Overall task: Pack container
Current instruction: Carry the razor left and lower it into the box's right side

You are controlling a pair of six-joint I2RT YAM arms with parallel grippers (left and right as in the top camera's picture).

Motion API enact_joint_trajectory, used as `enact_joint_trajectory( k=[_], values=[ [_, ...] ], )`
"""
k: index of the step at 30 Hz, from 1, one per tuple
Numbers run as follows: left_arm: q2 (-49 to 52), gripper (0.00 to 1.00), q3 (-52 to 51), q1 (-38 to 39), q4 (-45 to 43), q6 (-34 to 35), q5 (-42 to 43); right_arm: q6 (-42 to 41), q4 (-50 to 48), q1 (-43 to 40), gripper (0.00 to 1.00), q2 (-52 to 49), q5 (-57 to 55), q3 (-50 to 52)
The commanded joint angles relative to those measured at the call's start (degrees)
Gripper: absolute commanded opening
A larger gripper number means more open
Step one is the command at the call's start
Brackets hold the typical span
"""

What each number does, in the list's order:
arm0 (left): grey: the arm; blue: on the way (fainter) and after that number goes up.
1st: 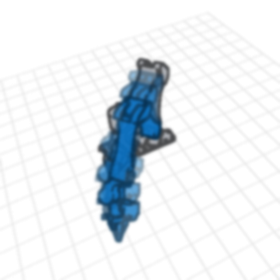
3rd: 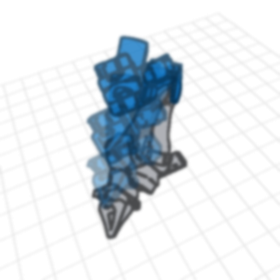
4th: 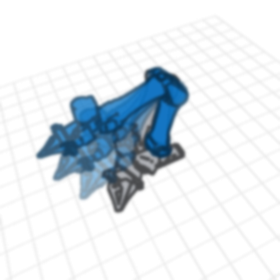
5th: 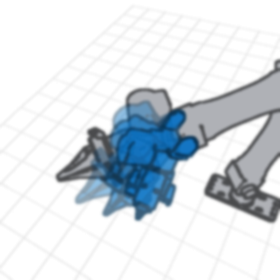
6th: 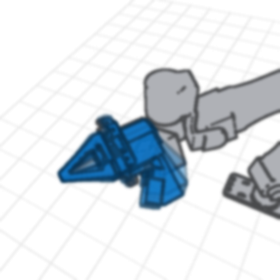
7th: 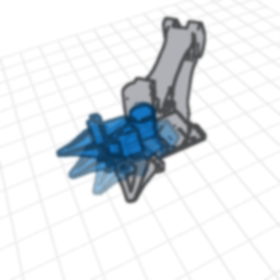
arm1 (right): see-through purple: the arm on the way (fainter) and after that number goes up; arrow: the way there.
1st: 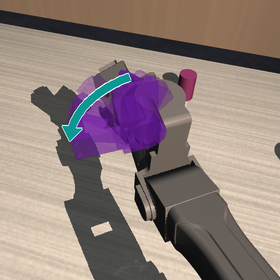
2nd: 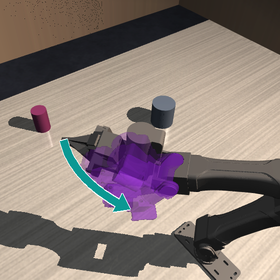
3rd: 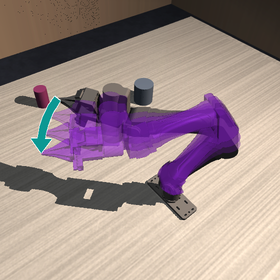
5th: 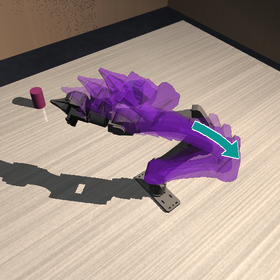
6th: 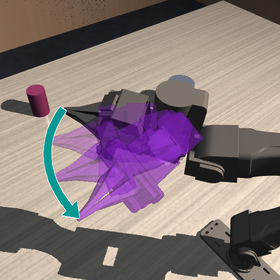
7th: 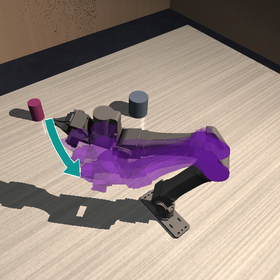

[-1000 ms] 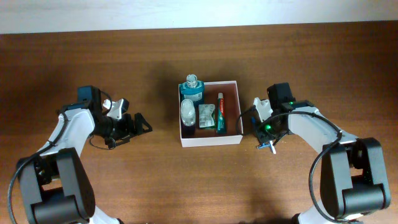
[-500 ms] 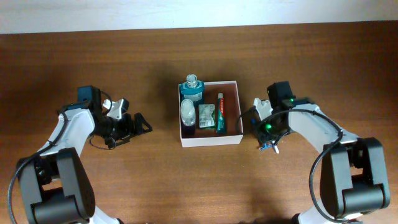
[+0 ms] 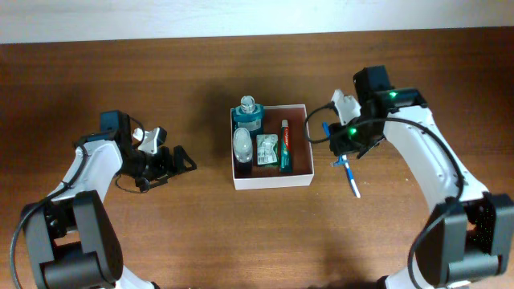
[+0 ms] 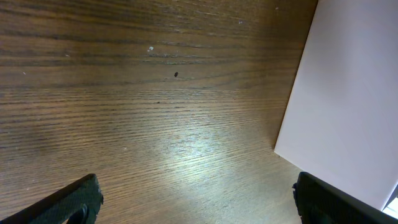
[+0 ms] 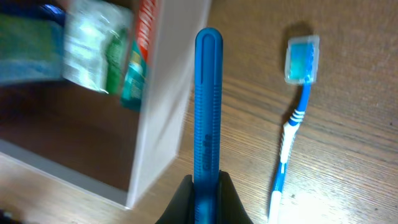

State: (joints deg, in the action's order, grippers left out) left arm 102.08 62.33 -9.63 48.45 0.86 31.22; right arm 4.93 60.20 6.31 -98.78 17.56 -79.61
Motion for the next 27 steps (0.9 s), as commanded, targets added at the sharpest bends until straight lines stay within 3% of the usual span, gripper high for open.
enact_joint_trajectory(
  k=[1, 12, 19, 27],
  values=[
    [-1.5, 0.99, -0.3, -0.2, 0.0, -0.7, 0.2, -4.1, -0.4, 0.8, 0.04, 2.8, 5.3, -1.6],
    [-1.5, 0.99, -0.3, -0.2, 0.0, -0.7, 0.2, -14.7, -9.2, 10.4, 0.04, 2.3, 5.1, -1.3],
    [-1.5, 0.99, -0.3, -0.2, 0.0, -0.7, 0.2, -24.0, -11.8, 16.5, 0.04, 1.3, -6.9, -0.6],
    [-1.5, 0.99, -0.3, -0.2, 0.0, -0.7, 0.2, -25.7, -13.9, 19.7, 0.04, -1.6, -10.8, -0.6]
  ],
)
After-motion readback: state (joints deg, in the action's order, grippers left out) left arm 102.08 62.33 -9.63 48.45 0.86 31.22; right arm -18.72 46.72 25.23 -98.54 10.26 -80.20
